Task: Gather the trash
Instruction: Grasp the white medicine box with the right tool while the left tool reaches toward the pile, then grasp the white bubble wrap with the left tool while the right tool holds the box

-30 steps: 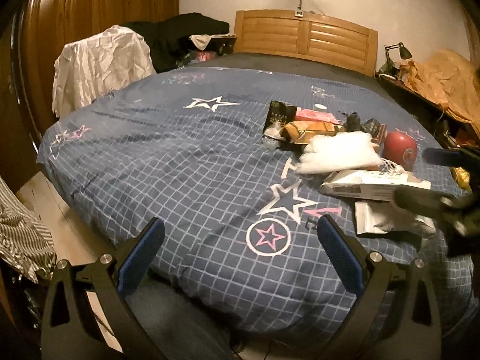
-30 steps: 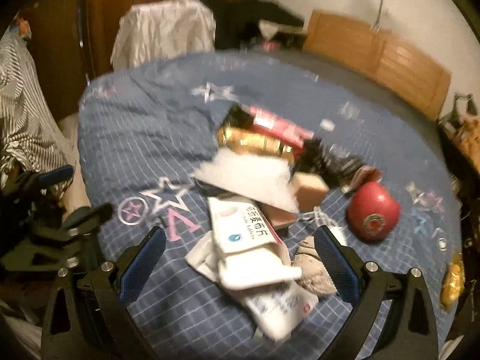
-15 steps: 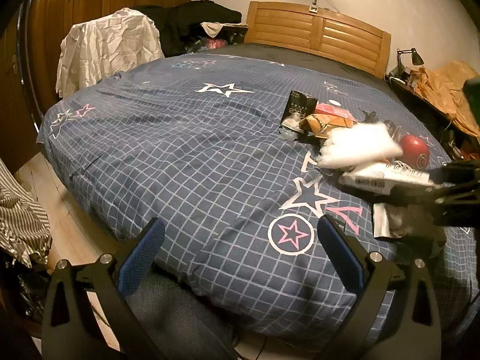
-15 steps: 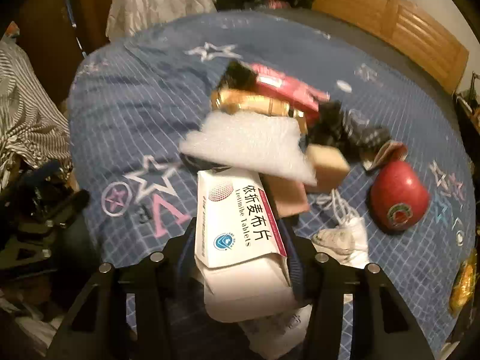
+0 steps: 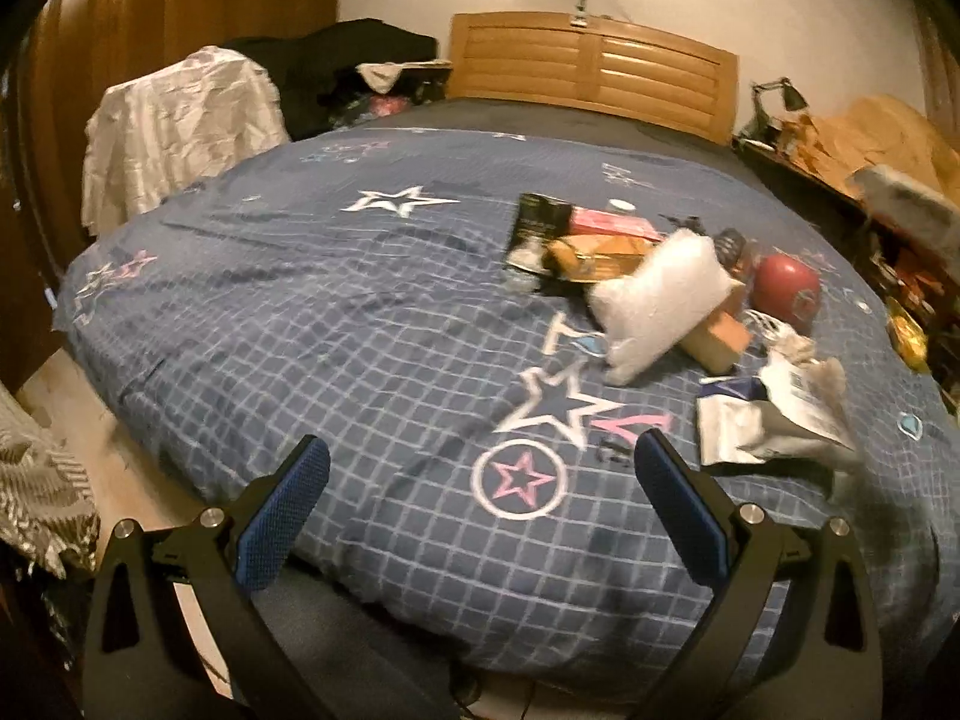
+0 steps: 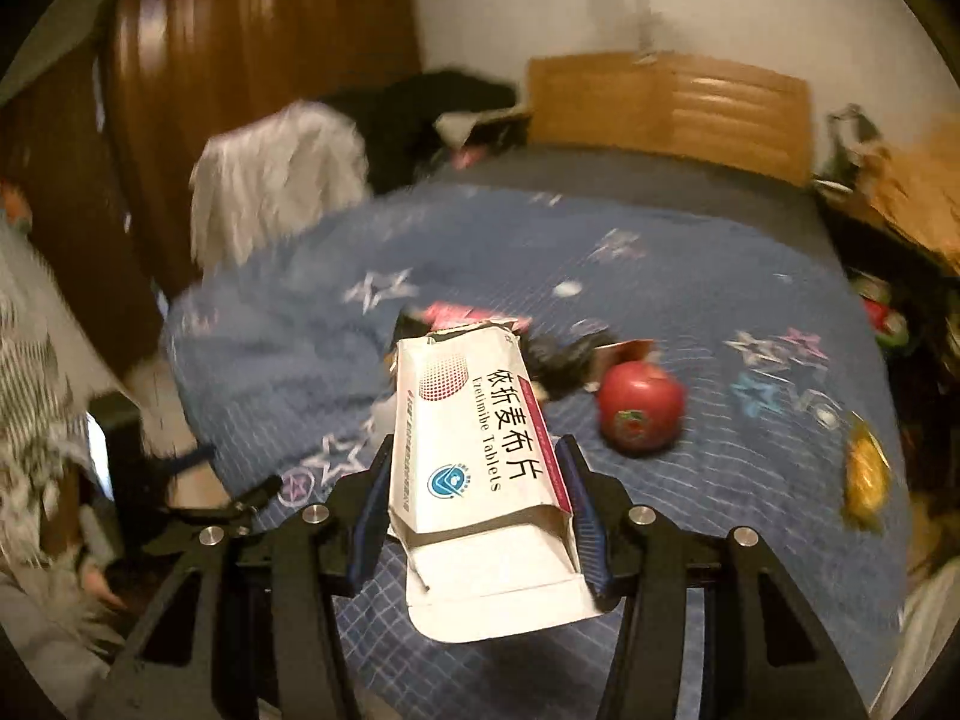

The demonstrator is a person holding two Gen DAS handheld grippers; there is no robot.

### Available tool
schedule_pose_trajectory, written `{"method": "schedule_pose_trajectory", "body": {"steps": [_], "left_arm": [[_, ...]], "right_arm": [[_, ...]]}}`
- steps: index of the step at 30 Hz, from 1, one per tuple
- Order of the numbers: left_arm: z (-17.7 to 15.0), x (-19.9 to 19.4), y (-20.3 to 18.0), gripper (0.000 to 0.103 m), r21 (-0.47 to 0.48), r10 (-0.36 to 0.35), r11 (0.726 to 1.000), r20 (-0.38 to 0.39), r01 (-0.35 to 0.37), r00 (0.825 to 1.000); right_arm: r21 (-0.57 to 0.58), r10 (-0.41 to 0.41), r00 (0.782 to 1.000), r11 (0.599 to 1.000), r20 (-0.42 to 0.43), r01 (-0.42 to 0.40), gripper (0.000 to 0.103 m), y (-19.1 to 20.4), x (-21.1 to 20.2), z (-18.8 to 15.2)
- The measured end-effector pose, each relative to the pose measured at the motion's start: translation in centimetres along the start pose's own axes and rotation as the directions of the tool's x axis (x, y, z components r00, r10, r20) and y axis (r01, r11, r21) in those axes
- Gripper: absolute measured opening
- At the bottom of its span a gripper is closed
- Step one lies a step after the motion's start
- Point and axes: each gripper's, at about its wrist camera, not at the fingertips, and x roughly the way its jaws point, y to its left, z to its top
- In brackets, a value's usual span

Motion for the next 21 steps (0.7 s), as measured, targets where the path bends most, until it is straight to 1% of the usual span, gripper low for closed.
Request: {"method": "schedule_pose_trajectory", "body": {"steps": [1, 4, 7, 9, 11, 12, 13, 15, 16, 18, 19, 20, 21], "left_arm": [[0.1, 0.1, -0.3, 0.098, 0.013, -0.015, 1.000, -0.004, 0.015, 1.000], [0.3, 0.4, -1.6, 0.098, 0.057, -0.069, 0.996, -0.015, 0.069, 0.998], [1.2, 0.9, -2.8, 0.098, 0.116, -0.152, 0.981, -0.022, 0.153, 0.988], [2.4, 1.6, -3.8, 0.098, 0.175, -0.177, 0.969, -0.004, 0.175, 0.984], [3.4, 2.4, -4.8, 0.096, 0.248, -0.176, 0.955, 0.023, 0.165, 0.984], [3.8, 3.0, -5.4, 0.093, 0.289, -0.172, 0.945, 0.029, 0.156, 0.985], [4.1, 3.9, -6.1, 0.090, 0.339, -0.172, 0.928, 0.022, 0.155, 0.985], [4.6, 5.7, -7.3, 0.085, 0.404, -0.176, 0.899, -0.017, 0.168, 0.984], [4.7, 6.4, -7.6, 0.081, 0.420, -0.184, 0.889, -0.036, 0.182, 0.982], [5.0, 7.6, -8.3, 0.079, 0.457, -0.204, 0.863, -0.072, 0.214, 0.976], [5.0, 8.2, -8.7, 0.079, 0.487, -0.216, 0.842, -0.090, 0.232, 0.972], [4.9, 8.8, -9.1, 0.077, 0.511, -0.215, 0.827, -0.098, 0.234, 0.972], [5.0, 9.7, -9.5, 0.075, 0.532, -0.197, 0.817, -0.103, 0.222, 0.975]], "right_arm": [[0.035, -0.009, 1.000, 0.999, 0.023, 0.008, 0.054, -0.9, -1.4, -0.6], [0.110, -0.029, 0.999, 0.994, 0.042, 0.024, 0.054, -2.8, -3.7, -2.9], [0.177, -0.021, 0.999, 0.984, 0.028, 0.016, 0.054, -4.0, -4.8, -5.4], [0.208, -0.010, 1.000, 0.978, 0.013, 0.007, 0.054, -4.2, -4.8, -6.9], [0.241, 0.005, 1.000, 0.971, -0.002, -0.004, 0.054, -4.4, -4.7, -8.1], [0.250, 0.008, 1.000, 0.968, -0.006, -0.006, 0.054, -4.2, -4.4, -8.7], [0.263, 0.012, 1.000, 0.965, -0.009, -0.009, 0.054, -4.4, -4.5, -9.1], [0.276, 0.007, 1.000, 0.961, -0.012, -0.004, 0.055, -3.9, -4.1, -9.8], [0.284, 0.005, 1.000, 0.959, -0.013, -0.001, 0.055, -4.0, -4.2, -9.9], [0.293, -0.002, 1.000, 0.956, -0.015, 0.006, 0.055, -4.5, -4.3, -10.3], [0.297, -0.004, 1.000, 0.955, -0.016, 0.009, 0.055, -4.6, -4.2, -10.5], [0.302, -0.008, 1.000, 0.953, -0.016, 0.013, 0.055, -4.8, -4.2, -10.6], [0.308, -0.009, 1.000, 0.951, -0.017, 0.014, 0.055, -4.9, -4.2, -10.7]]}}
